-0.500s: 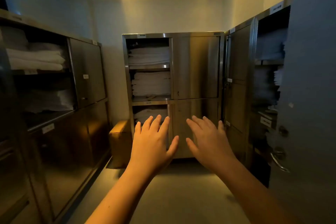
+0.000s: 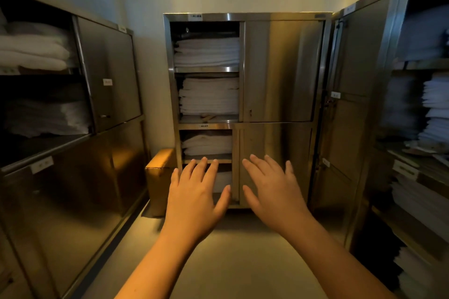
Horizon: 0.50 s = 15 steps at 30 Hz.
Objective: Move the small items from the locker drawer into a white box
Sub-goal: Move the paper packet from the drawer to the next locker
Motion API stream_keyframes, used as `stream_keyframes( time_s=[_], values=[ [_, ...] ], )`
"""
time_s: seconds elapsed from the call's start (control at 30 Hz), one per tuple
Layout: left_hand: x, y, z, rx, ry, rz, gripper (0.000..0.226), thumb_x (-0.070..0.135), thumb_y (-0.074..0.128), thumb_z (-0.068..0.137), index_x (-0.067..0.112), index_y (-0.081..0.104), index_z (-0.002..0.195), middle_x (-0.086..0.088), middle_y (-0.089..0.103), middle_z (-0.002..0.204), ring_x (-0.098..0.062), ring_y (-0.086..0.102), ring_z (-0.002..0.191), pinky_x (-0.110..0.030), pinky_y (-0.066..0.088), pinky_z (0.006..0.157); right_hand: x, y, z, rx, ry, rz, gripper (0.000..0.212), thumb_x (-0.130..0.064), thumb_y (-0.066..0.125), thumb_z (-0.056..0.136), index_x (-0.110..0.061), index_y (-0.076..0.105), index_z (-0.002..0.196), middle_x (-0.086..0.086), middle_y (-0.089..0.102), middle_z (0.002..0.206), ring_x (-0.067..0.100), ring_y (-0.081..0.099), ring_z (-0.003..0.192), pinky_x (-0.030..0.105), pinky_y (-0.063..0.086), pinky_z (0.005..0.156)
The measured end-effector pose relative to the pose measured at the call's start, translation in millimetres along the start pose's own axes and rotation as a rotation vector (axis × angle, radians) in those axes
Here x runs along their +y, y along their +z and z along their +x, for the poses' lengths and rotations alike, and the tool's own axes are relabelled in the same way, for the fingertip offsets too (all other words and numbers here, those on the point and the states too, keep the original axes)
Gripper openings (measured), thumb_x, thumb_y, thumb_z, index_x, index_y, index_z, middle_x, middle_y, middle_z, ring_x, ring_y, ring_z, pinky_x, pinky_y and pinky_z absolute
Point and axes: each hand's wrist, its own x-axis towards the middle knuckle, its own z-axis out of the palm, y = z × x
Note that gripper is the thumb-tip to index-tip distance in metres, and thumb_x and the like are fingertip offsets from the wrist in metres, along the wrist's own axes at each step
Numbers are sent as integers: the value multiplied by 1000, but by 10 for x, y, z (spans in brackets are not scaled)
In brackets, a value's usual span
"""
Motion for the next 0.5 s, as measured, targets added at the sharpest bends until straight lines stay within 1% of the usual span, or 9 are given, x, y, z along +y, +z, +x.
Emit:
stream_keyframes(
  time_s=[0.07,0.13,0.3,0.5],
  values=[
    [-287,212,269,-22,-9,17,63,57,28,90,29,19,146,3,24,152,-16,14,140,-40,8,113,-67,231,361,1,0,-4,57,-42,40,94,-29,18,145,-6,20,153,17,12,140,49,6,112],
    [-577,403,536,-28,4,21,64,58,25,90,30,16,146,4,20,153,-15,11,140,-40,5,113,-147,452,733,13,4,2,57,-41,41,94,-29,19,145,-6,21,152,17,14,140,50,7,112],
    [-1213,799,1179,-36,19,24,64,57,24,90,28,15,146,4,19,153,-14,9,141,-40,4,113,-339,975,1573,-4,14,25,56,-40,42,94,-30,20,144,-6,22,152,17,14,140,50,8,111],
    [-1705,1354,1768,-64,25,-21,64,56,27,90,27,17,146,2,21,153,-16,10,140,-40,3,112,-386,1549,2287,-22,26,44,56,-37,45,93,-28,23,144,-4,24,152,18,16,140,50,9,111]
  ],
)
